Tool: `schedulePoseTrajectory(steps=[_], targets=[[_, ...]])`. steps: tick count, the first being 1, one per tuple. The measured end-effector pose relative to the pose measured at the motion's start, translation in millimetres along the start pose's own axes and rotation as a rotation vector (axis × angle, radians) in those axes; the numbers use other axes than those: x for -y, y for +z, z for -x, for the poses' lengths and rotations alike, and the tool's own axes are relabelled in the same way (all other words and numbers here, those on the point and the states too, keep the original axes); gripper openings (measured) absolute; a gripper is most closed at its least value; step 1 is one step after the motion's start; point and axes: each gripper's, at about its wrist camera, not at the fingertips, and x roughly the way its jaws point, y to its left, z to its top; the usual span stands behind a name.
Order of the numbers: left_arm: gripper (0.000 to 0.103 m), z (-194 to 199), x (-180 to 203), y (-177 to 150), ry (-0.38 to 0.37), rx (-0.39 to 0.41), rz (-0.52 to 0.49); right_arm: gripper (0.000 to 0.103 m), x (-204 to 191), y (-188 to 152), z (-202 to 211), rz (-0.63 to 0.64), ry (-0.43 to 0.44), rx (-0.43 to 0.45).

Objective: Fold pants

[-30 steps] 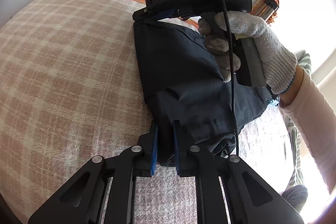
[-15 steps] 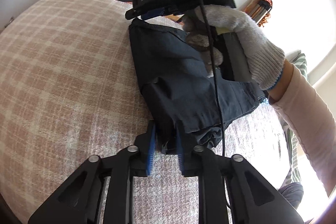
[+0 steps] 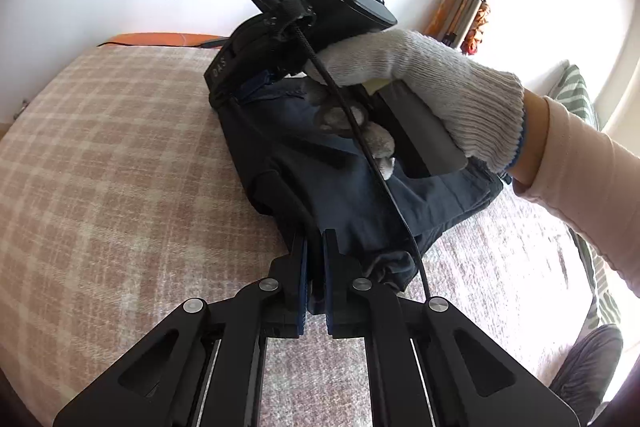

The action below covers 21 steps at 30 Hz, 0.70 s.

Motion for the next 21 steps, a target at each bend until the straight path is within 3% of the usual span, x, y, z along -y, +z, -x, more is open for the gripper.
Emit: schedulePoseTrajectory(steps=[6,10,15,21], targets=[[0.005,10,-8,0,-0.008,0.004,-0.01,0.029,1,5,3,-0.013,-0.013,-0.015],[0.005,16,-19,3,-0.036,0.02,0.044,0.033,-9,2,25,-0.009,0.011,-0.024],[0.004,36,-29,14,-0.147,0.08,0.135,0.036,-33,-13,51,0.115,-0.019,-0.048],[0.004,18,-29,-4,-0.1,-0.003,0.127,0.035,-26,-16,26,0.08,-0.042,-0.105]])
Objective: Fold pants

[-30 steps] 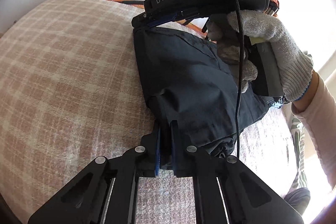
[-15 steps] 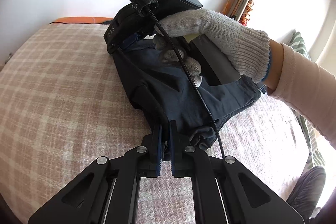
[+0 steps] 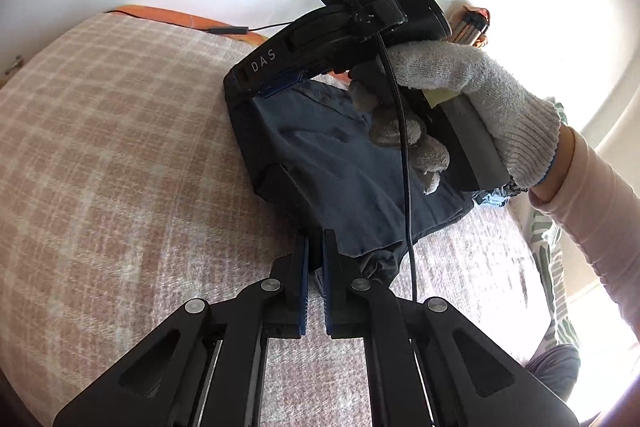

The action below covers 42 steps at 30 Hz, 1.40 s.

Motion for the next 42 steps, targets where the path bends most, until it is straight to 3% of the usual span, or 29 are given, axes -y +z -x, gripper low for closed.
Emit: schedulePoseTrajectory(steps=[3,5,9,11,15,19,20,25,27,29,35,39,42], targets=[[0.003,4,8,-1,0.022,0.008,-0.053,0.034,-5,2,-19,0.015,-0.038,-0.034],[0.001,8,18,-4,0.028,0.013,-0.1,0.035,-6,4,-22,0.018,-0.054,-0.012],[0.0,0,35,-19,0.031,-0.039,-0.177,0.036,-3,7,-22,0.0,-0.042,0.005],[0.0,3,31,-15,0.047,-0.027,-0.163,0.036,0,7,-18,-0.012,-0.025,0.013],[0.004,23,8,4,0.034,0.035,-0.036,0.037,12,7,2,-0.084,0.059,0.049],[0.056,18,-13,14,0.023,0.04,0.068,0.037,12,10,18,-0.08,0.037,0.05],[0.058,12,-17,15,0.016,0.025,0.098,0.037,13,11,18,-0.092,0.045,0.039],[0.058,-29,-31,18,-0.011,-0.053,0.198,0.038,5,6,3,-0.117,0.038,-0.044],[0.053,-38,-32,13,-0.048,-0.065,0.197,0.038,0,3,-4,-0.107,0.023,-0.074],[0.01,-41,-28,11,-0.068,-0.062,0.16,0.038,-4,0,-9,-0.105,0.014,-0.099],[0.009,-21,-16,23,-0.086,0.017,0.093,0.041,-8,0,-11,-0.119,-0.003,-0.127],[0.009,-20,-9,29,-0.092,0.027,0.067,0.041,-18,-1,-16,-0.09,-0.025,-0.132],[0.009,-22,-4,31,-0.08,0.027,0.043,0.027,-19,-9,-18,-0.096,-0.032,-0.105]])
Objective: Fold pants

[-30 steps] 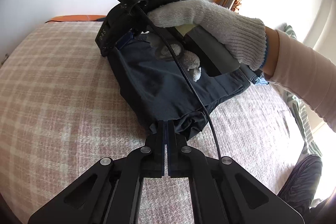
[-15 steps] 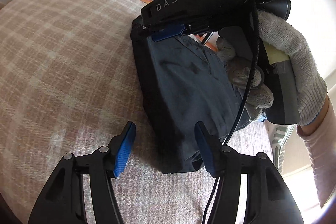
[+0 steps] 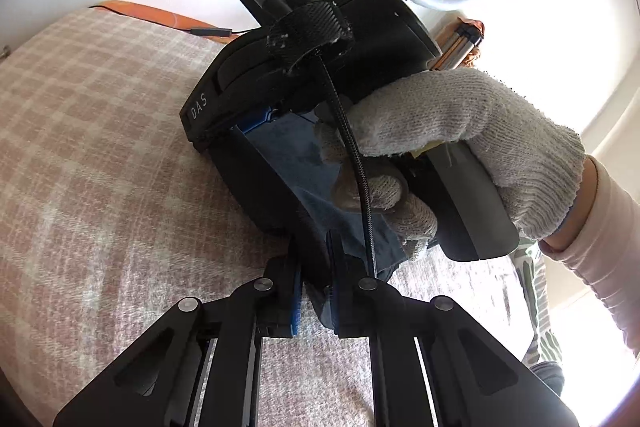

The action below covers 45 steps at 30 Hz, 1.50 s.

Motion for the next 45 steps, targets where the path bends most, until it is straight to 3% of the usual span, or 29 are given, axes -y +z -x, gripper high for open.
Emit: schedulePoseTrajectory(steps=[3,5,9,12,16,17,20,23,27,35,40,45], targets=[[0.009,-2,11,2,0.008,0.003,-0.039,0.009,15,-10,7,-0.062,0.068,0.039],[0.009,-4,26,5,0.006,0.007,-0.073,0.004,27,-18,16,-0.095,0.117,0.08],[0.009,-8,61,10,-0.013,-0.01,-0.143,0.002,52,-35,45,-0.149,0.202,0.172],[0.016,-4,85,13,-0.033,-0.032,-0.185,0.002,71,-45,66,-0.184,0.239,0.224],[0.046,18,105,15,-0.057,0.003,-0.232,0.002,99,-53,87,-0.218,0.274,0.277],[0.048,28,102,18,-0.052,0.025,-0.233,0.002,106,-57,90,-0.224,0.281,0.289],[0.048,35,91,31,0.03,0.071,-0.226,0.002,122,-66,98,-0.257,0.305,0.322],[0.048,24,73,33,0.122,0.06,-0.205,0.002,140,-81,108,-0.283,0.326,0.352],[0.048,-20,72,35,0.217,-0.008,-0.254,0.002,170,-106,120,-0.311,0.327,0.379],[0.048,-77,116,18,0.165,-0.075,-0.322,0.001,261,-160,131,-0.413,0.238,0.4],[0.048,-99,141,8,0.14,-0.101,-0.371,0.001,314,-184,101,-0.473,0.175,0.342],[0.048,-110,153,0,0.15,-0.127,-0.425,0.001,333,-197,68,-0.516,0.147,0.298]])
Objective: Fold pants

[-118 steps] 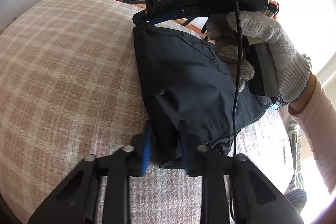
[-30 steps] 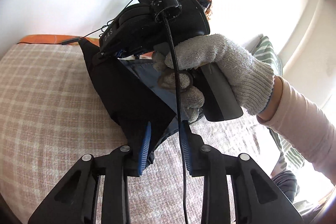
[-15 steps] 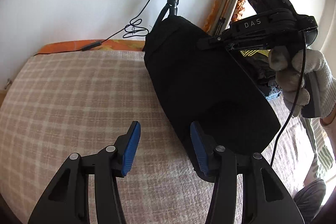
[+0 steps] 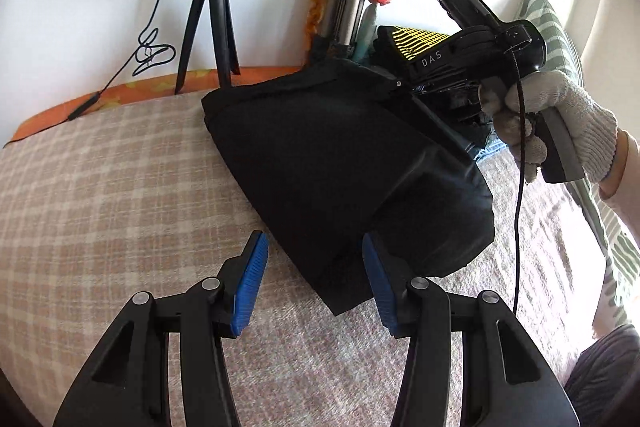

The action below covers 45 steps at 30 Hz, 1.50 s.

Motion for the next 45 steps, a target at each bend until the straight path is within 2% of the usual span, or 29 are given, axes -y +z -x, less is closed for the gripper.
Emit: schedulePoseTrajectory(steps=[5,10,14,16,17,22,23,27,29,31,35,38,41,43,45], targets=[[0.048,9,6,-11,-0.018,-0.011,-0.012,0.001,3,4,-12,0.009,-0.017,0.015],[0.048,22,9,-20,-0.022,-0.006,-0.02,0.001,-1,10,-21,0.043,-0.085,0.012],[0.048,27,12,-21,0.001,0.003,-0.064,0.015,-10,5,-13,0.112,-0.16,0.035],[0.048,23,5,-14,0.001,0.009,-0.059,0.027,-14,-2,3,0.108,-0.177,0.057],[0.048,24,1,-10,0.001,0.014,-0.056,0.035,-16,-8,15,0.104,-0.164,0.078],[0.048,12,-21,23,0.016,0.026,-0.066,0.037,-40,-70,79,0.081,-0.098,0.167],[0.048,9,-26,31,0.021,0.027,-0.065,0.04,-46,-87,88,0.063,-0.066,0.175],[0.048,-11,-42,60,0.022,0.021,-0.052,0.042,-68,-142,90,-0.034,0.151,0.121],[0.048,-25,-44,70,0.034,0.004,-0.071,0.042,-85,-158,79,-0.033,0.217,0.082],[0.048,-38,-48,75,0.026,-0.021,-0.067,0.042,-100,-160,68,-0.023,0.231,0.081],[0.048,-53,-60,80,0.019,-0.038,-0.015,0.042,-95,-151,42,-0.163,0.322,0.058],[0.048,-59,-67,78,0.013,-0.042,0.004,0.042,-98,-147,27,-0.209,0.325,0.047],[0.048,-65,-65,78,0.02,-0.054,-0.026,0.042,-100,-143,17,-0.238,0.33,0.049],[0.048,-69,-65,80,0.019,-0.055,-0.029,0.037,-100,-142,12,-0.249,0.316,0.05],[0.048,-74,-65,82,0.01,-0.056,-0.027,0.027,-96,-140,7,-0.269,0.326,0.046]])
